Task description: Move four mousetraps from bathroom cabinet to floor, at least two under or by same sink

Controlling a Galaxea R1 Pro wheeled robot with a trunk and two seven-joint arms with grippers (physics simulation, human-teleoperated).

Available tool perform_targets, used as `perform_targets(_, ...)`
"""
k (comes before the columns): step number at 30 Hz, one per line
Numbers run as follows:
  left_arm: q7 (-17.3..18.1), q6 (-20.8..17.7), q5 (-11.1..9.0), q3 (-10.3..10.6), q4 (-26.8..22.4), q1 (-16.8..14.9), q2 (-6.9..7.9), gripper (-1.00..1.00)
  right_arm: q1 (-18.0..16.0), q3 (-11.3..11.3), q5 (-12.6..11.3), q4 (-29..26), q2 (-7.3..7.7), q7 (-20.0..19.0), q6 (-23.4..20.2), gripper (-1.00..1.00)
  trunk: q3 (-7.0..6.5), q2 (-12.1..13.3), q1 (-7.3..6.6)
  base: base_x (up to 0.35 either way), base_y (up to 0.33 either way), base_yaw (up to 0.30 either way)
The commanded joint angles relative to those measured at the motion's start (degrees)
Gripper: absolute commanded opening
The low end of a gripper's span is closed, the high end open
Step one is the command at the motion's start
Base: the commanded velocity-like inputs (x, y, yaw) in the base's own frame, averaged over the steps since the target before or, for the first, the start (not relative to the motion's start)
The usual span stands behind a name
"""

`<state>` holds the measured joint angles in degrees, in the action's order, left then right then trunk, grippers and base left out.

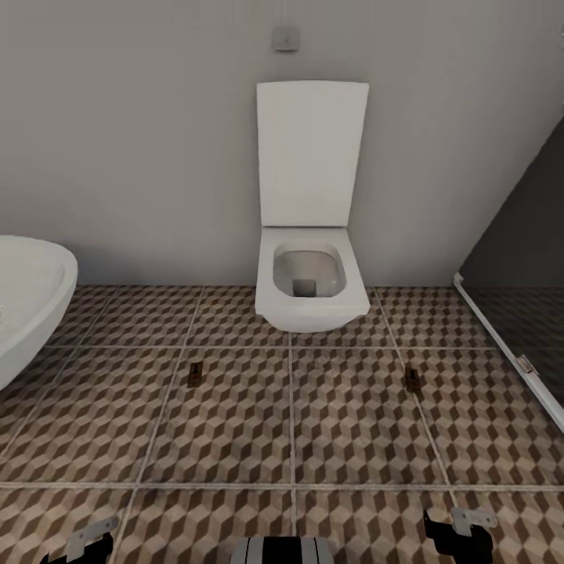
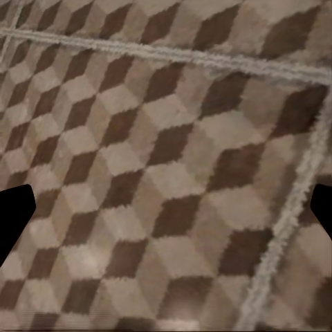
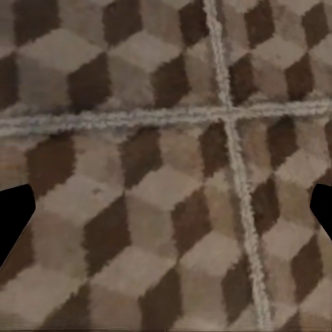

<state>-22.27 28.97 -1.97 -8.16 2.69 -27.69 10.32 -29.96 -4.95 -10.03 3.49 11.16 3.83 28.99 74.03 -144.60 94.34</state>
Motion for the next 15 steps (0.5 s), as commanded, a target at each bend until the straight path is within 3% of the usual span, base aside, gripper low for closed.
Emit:
perform_targets(1,0.2,0.5,-0.2,-0.2,0.6,-0.1,0.04,1.0,0.0,-0.5,-0.4,0.3,-0.09,0.0,0.1,1.0,-0.19,0.0,-0.03,0.0,0.0,0.0)
perform_targets(15,0.1,0.0,-0.4,-0.2,1.8,0.2,0.25,1.0,0.5,-0.5,1.3,0.5,-0.34,0.0,-10.0,1.0,-3.29,0.2,-0.4,0.0,0.0,0.0)
